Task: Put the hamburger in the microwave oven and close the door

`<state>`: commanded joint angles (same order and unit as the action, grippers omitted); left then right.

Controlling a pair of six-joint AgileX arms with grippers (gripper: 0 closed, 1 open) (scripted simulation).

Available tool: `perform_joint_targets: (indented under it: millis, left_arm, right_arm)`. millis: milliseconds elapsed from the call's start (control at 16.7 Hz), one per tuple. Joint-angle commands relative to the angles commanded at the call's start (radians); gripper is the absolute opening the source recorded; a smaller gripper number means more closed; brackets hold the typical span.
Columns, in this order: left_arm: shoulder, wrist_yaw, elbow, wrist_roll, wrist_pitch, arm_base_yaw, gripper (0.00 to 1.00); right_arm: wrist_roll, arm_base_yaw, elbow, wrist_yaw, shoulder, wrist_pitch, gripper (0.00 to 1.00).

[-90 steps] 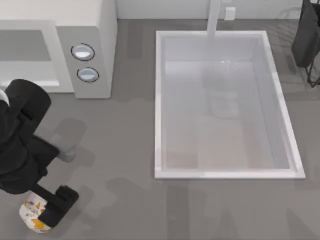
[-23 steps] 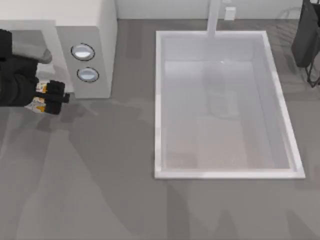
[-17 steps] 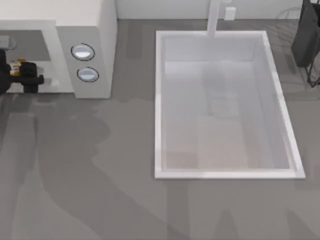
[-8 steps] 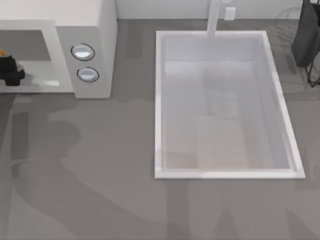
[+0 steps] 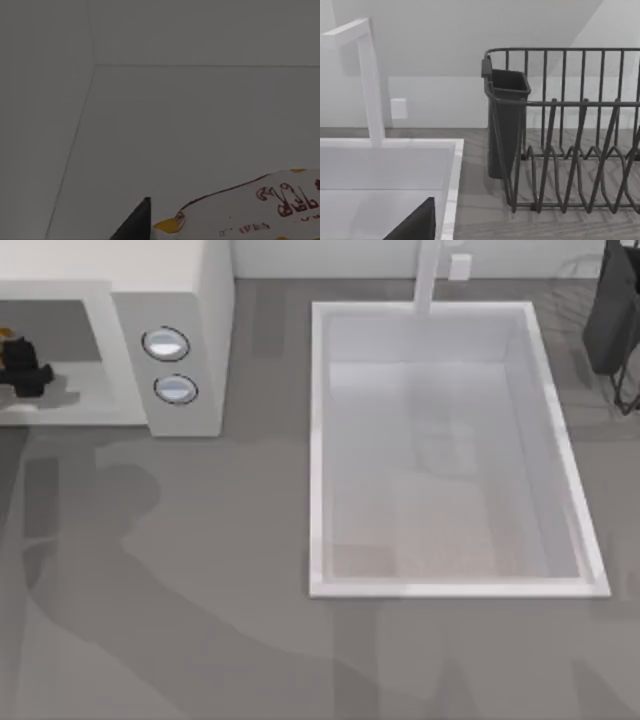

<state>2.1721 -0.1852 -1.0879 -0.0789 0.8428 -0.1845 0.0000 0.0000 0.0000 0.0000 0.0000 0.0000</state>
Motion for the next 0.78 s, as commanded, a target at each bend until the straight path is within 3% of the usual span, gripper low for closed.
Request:
perform_joint_targets:
  millis: [360,780]
  left_arm:
    - [0.216,0.056,-0.333,0.001,-0.173,0.034,0.0]
    - [0.407,0.017,-0.666,0.009,-0.359,0.047,0.0]
  right_arm:
    - [0.0,0.0,0.0,0.0,0.0,0.0,1.0]
    - [0.0,0.0,0.0,0.0,0.0,0.0,1.0]
